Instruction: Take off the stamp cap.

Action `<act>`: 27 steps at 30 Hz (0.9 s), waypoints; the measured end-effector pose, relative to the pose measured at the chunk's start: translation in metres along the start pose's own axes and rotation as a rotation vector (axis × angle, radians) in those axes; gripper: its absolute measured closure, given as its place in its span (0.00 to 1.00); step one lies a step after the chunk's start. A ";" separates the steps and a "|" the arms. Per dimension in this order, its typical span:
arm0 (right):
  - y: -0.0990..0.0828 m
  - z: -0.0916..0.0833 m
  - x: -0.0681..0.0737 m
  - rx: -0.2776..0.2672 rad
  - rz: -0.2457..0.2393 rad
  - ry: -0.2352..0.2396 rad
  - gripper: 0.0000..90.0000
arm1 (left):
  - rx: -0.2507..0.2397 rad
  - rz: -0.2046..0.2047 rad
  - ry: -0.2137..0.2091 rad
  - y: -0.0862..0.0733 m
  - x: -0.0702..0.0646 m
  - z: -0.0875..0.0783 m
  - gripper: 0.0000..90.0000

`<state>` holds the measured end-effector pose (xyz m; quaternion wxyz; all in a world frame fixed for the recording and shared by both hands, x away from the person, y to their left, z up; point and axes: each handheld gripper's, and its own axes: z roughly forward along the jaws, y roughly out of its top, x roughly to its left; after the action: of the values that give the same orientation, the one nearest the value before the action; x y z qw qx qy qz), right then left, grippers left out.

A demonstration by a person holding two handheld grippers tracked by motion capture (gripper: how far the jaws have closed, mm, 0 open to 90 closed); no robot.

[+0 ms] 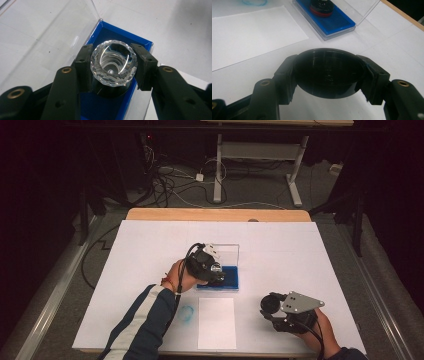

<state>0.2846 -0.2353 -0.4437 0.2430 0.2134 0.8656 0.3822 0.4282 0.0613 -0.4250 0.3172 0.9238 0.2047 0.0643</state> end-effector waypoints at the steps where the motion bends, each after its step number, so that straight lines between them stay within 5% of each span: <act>1: 0.000 0.000 0.000 -0.001 0.001 -0.001 0.43 | 0.008 0.010 0.003 0.001 0.000 -0.001 0.60; 27: 0.005 0.003 -0.004 -0.013 -0.010 0.002 0.43 | -0.114 0.002 0.050 -0.004 0.005 -0.064 0.60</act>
<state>0.2903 -0.2332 -0.4408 0.2453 0.2070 0.8645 0.3868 0.4152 0.1024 -0.3768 0.3641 0.9025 0.2076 0.0994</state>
